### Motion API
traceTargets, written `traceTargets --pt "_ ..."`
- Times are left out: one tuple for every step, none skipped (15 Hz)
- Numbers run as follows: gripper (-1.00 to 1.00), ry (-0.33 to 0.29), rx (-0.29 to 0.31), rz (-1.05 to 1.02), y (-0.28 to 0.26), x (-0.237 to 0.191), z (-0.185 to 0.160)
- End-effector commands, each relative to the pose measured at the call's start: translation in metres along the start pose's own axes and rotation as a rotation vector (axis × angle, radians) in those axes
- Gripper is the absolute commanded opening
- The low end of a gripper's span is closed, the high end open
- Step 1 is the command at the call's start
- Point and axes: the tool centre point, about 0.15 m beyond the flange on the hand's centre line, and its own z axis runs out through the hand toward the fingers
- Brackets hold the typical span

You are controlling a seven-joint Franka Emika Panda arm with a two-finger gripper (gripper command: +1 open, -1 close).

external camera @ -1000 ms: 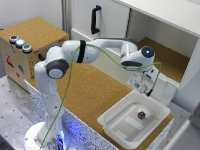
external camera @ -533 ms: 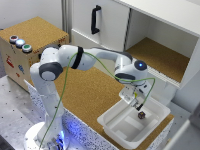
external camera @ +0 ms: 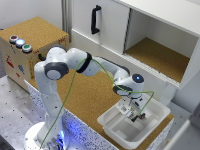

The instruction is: Move to the white box and store the yellow object

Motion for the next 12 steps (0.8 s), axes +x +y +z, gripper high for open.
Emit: traceTargets --pt "1.0 -0.065 -0.023 0.019 0.002 0.02 -0.009" --pt "1.0 -0.052 -0.036 0.015 0.0 0.02 -0.015" --pt "1.0 -0.036 -0.048 0.013 -0.003 0.019 -0.025" --pt "1.0 -0.021 -0.042 0.014 -0.006 0.019 -0.035" --pt "1.0 -0.001 -0.047 0.012 -0.009 0.018 -0.046" --pt "1.0 0.012 -0.047 0.015 -0.012 0.018 -0.054" --pt "1.0 0.057 -0.048 0.022 -0.019 0.017 -0.079" --pt "1.0 0.088 -0.053 0.02 -0.026 0.013 -0.098" --pt "1.0 0.098 -0.053 0.023 -0.034 0.011 -0.111" --pt "1.0 0.095 -0.04 0.019 -0.042 0.008 -0.123" --pt "1.0 0.091 -0.045 0.02 -0.053 0.004 -0.133" --pt "1.0 0.085 -0.033 0.016 -0.064 -0.002 -0.142"
